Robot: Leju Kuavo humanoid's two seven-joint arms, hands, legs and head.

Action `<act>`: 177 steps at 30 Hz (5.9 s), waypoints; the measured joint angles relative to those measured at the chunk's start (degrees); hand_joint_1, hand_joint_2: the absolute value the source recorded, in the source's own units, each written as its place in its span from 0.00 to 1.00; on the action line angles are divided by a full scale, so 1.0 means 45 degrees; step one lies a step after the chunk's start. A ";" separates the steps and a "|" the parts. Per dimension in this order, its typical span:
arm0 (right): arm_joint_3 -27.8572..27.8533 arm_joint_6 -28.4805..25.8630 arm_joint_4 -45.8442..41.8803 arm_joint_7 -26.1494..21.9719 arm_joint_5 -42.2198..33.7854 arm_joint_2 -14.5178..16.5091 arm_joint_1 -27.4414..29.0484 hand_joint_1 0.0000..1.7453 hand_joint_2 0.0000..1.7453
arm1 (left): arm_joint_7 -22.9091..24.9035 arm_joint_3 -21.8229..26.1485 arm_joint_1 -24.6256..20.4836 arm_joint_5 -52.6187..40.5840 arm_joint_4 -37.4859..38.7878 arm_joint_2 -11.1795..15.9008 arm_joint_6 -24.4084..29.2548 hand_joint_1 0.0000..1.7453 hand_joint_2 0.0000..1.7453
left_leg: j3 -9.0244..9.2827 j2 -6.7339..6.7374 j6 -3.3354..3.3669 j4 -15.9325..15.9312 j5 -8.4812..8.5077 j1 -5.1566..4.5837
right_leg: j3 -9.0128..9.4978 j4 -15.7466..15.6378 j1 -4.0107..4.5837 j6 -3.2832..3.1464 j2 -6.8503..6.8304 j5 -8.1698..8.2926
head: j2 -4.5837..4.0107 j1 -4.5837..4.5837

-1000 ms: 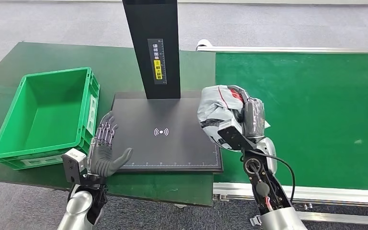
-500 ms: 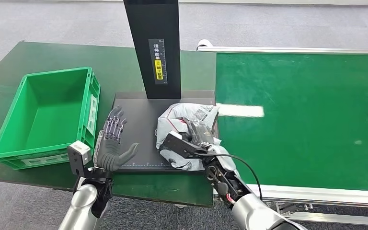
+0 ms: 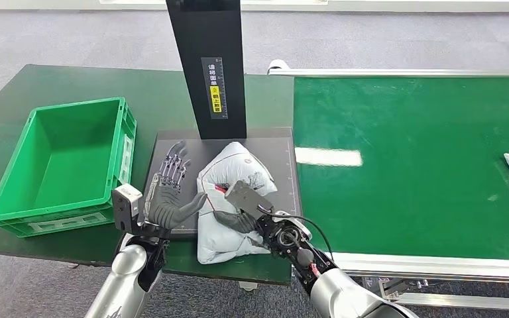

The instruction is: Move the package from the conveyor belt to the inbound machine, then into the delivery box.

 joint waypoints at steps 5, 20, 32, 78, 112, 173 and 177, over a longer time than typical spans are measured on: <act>-0.1482 0.2010 0.0000 -0.0276 -0.2323 -0.0067 0.0345 0.00 0.00 | -0.0192 -0.0072 -0.0019 0.0023 0.0356 0.0000 0.0000 0.00 1.00 | -0.0053 -0.0025 0.0011 0.0005 0.0016 -0.0001 | -0.0035 0.0002 -0.0001 0.0002 -0.0018 0.0006 | -0.0001 0.0000; -0.2407 0.0662 -0.1343 -0.0312 -0.5197 -0.0754 0.1240 0.00 1.00 | -0.0443 -0.0069 0.0424 0.0023 0.0513 0.0159 0.0322 0.00 1.00 | -0.0156 -0.0037 0.0013 0.0008 0.0012 -0.0003 | -0.0125 0.0001 -0.0004 0.0005 -0.0037 0.0004 | 0.0000 0.0000; -0.1433 -0.2563 -0.3011 -0.1134 -0.3726 -0.1174 0.1787 0.00 1.00 | -0.0444 -0.0054 0.1019 -0.0168 -0.0033 0.0319 0.0440 0.00 1.00 | -0.0186 -0.0039 0.0012 0.0008 0.0013 -0.0003 | -0.0156 0.0001 -0.0004 0.0005 -0.0039 0.0003 | 0.0000 0.0000; -0.3444 -0.4398 -0.9692 -0.2308 -0.3338 -0.2183 0.5277 0.00 1.00 | 0.0445 -0.1712 0.1230 -0.7355 -0.0760 0.0364 0.3280 0.00 1.00 | -0.0220 -0.0055 0.0014 0.0008 0.0010 -0.0003 | -0.0189 0.0000 -0.0005 0.0006 -0.0059 0.0001 | 0.0000 -0.0004; -0.4124 -0.3829 -1.1214 -0.1422 -0.2237 -0.1394 0.6414 0.00 1.00 | 0.3801 -0.3180 -0.1365 -1.1808 0.4397 -0.0369 0.3164 1.00 1.00 | -0.0071 -0.0121 0.0027 0.0004 0.0018 -0.0008 | 0.0013 -0.0005 -0.0012 0.0015 -0.0134 -0.0006 | -0.0001 0.0000; -0.2965 -0.3845 -1.0002 -0.2302 -0.3779 -0.1568 0.5663 0.00 1.00 | -0.2499 0.3166 -0.0333 -1.3563 -0.5063 -0.0028 1.0643 1.00 1.00 | -0.0254 -0.0117 0.0026 0.0009 0.0025 -0.0005 | -0.0198 0.0000 -0.0006 0.0015 -0.0131 -0.0005 | 0.0000 0.0000; -0.2925 -0.3827 -0.9868 -0.2334 -0.3802 -0.1565 0.5662 0.00 1.00 | -0.2486 0.3493 -0.1231 -1.4124 -0.4867 -0.0015 1.0642 1.00 1.00 | -0.0255 -0.0120 0.0027 0.0012 0.0026 -0.0006 | -0.0197 0.0000 -0.0007 0.0016 -0.0132 -0.0004 | 0.0000 -0.0001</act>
